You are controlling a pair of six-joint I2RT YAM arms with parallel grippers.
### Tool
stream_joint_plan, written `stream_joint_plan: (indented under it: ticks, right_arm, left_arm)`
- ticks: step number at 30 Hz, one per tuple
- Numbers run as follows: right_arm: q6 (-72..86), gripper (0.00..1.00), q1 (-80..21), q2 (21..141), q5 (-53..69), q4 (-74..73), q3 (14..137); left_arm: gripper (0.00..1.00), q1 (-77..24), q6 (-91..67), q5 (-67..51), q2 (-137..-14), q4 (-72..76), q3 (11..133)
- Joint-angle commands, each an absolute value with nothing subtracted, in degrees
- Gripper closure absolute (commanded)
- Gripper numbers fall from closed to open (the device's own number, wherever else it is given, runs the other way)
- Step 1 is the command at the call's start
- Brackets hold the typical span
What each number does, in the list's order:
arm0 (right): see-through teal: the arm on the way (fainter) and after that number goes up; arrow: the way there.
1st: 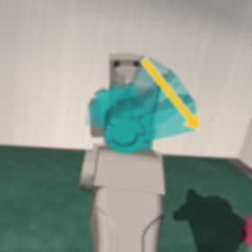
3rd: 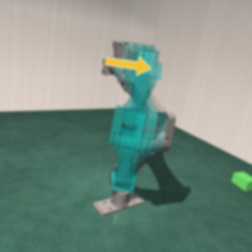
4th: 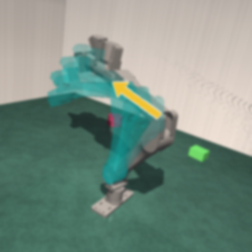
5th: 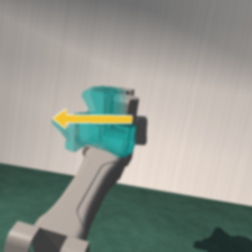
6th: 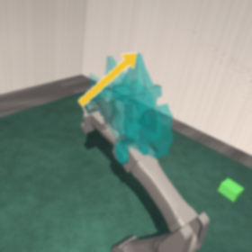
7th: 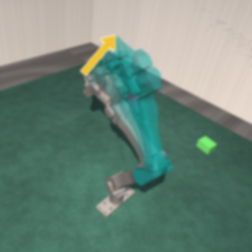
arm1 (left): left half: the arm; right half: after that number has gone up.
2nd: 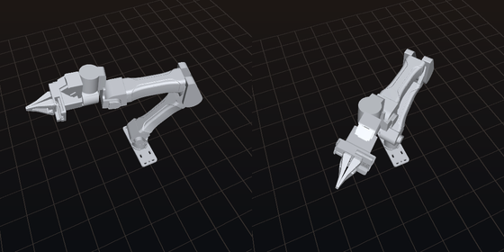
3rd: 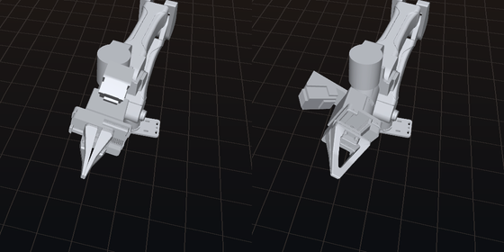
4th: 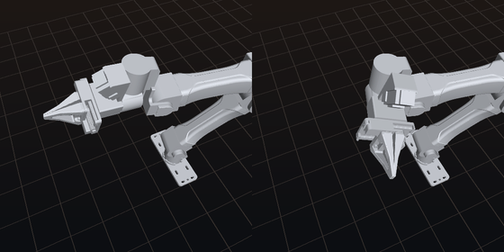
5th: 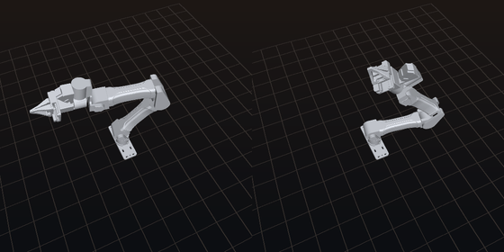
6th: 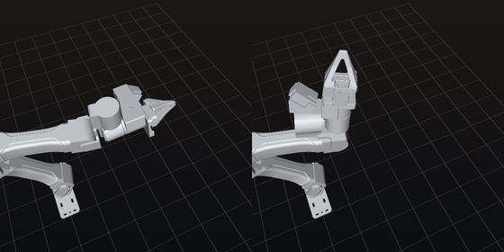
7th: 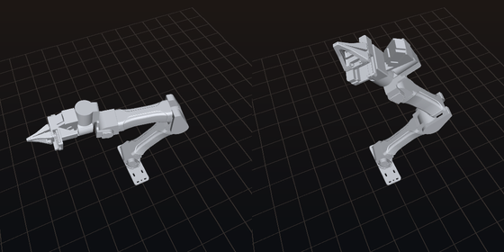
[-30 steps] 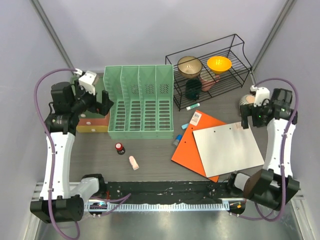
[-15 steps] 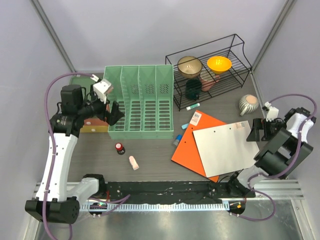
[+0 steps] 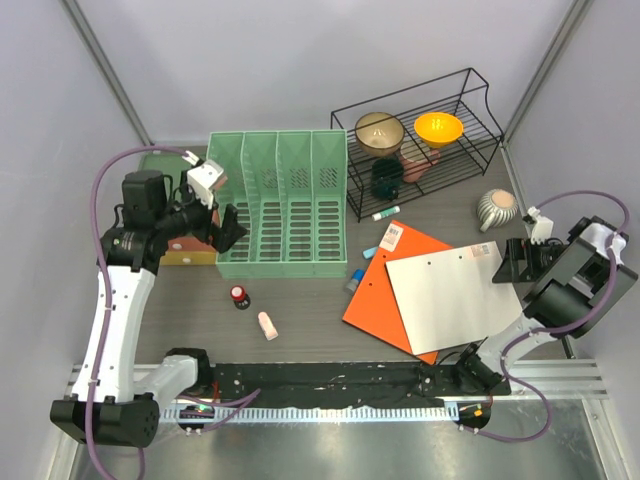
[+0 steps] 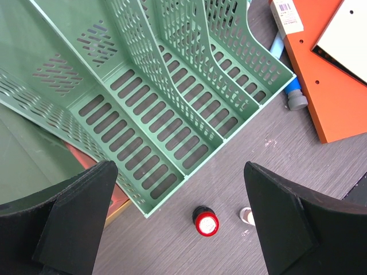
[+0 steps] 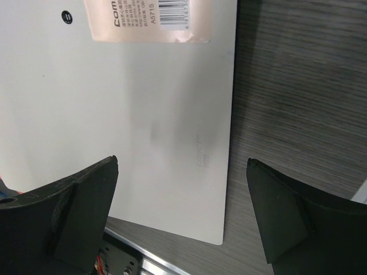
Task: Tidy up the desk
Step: Pick up the folder from the folder.
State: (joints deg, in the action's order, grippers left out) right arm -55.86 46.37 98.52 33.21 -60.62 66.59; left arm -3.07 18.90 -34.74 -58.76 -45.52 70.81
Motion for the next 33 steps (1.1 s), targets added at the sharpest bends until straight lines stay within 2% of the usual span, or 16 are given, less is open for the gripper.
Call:
stream_joint_plan:
  ticks: [1,13,19,23,33]
  right_arm:
    - [-57.3,0.0,46.8,100.3,32.5,-57.9,69.6]
    - [-62.6,0.0,46.8,109.4,34.0,-58.7,73.6]
    - [-68.2,0.01,46.5,114.7,37.0,-66.1,77.3]
    - [-72.7,0.0,45.7,116.1,37.7,-71.2,78.0]
    - [-75.8,0.03,43.6,118.2,37.3,-73.0,77.3]
  left_arm:
    - [0.0,-3.4,20.1,-34.1,-58.4,-46.1,72.3]
    - [0.0,-3.4,20.5,-33.0,-58.3,-46.0,72.2]
    - [0.0,-3.5,20.7,-32.5,-58.8,-46.1,72.6]
    - [0.0,-3.6,20.6,-32.5,-58.9,-46.0,72.6]
    - [0.0,-3.8,20.7,-31.9,-59.1,-45.8,72.1]
